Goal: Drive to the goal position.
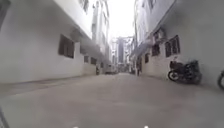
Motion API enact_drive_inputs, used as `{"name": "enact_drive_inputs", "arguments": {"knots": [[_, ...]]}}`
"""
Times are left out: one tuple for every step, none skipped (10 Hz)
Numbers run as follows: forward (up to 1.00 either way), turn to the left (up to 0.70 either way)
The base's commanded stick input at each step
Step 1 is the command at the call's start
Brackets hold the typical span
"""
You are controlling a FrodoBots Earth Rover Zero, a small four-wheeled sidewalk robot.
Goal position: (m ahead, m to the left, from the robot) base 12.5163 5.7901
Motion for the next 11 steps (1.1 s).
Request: {"name": "enact_drive_inputs", "arguments": {"knots": [[1.00,-0.38],[1.00,-0.38],[1.00,-0.11],[1.00,0.02],[1.00,0.02],[1.00,0.02],[1.00,0.02],[1.00,0.02],[1.00,0.02],[1.00,0.02],[1.00,0.02]]}}
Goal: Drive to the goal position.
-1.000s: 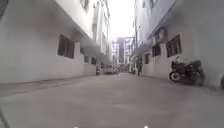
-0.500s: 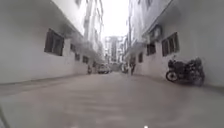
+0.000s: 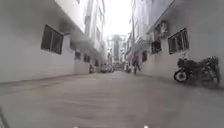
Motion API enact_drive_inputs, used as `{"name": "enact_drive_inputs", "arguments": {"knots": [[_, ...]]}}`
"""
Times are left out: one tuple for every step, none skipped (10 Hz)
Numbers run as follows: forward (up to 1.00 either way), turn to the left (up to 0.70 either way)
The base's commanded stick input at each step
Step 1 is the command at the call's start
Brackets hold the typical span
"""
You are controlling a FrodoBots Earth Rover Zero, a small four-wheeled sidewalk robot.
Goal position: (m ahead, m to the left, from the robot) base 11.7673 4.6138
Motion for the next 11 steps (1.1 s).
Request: {"name": "enact_drive_inputs", "arguments": {"knots": [[1.00,0.02],[1.00,0.02],[1.00,0.02],[1.00,0.02],[1.00,0.02],[1.00,0.02],[1.00,0.02],[1.00,0.02],[1.00,0.02],[1.00,-0.32],[1.00,-0.38]]}}
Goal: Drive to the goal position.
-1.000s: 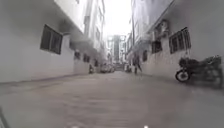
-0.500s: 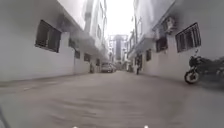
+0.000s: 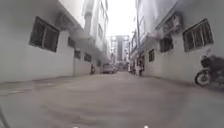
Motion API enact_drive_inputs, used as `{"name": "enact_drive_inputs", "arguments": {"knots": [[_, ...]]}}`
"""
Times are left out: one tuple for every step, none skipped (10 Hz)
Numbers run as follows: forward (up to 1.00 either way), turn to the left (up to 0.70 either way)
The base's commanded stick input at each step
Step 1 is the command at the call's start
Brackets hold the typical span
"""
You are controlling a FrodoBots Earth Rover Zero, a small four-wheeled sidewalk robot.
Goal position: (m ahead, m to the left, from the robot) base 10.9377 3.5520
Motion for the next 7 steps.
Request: {"name": "enact_drive_inputs", "arguments": {"knots": [[1.00,-0.38],[1.00,-0.38],[1.00,-0.38],[1.00,-0.30],[1.00,-0.16],[1.00,-0.10],[1.00,0.02]]}}
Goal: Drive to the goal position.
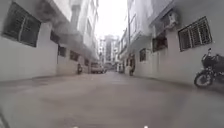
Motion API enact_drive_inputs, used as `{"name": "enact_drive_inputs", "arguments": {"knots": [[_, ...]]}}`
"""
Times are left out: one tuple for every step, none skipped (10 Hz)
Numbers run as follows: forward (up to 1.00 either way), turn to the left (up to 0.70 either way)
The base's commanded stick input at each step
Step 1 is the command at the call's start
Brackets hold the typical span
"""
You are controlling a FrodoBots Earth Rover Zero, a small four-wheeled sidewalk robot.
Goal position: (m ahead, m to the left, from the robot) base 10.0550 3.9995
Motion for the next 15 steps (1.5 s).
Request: {"name": "enact_drive_inputs", "arguments": {"knots": [[1.00,0.02],[1.00,0.02],[1.00,0.02],[1.00,0.02],[1.00,0.02],[1.00,0.02],[1.00,0.02],[1.00,0.02],[1.00,0.02],[1.00,0.02],[1.00,0.02],[1.00,-0.01],[1.00,-0.07],[1.00,-0.09],[1.00,-0.10]]}}
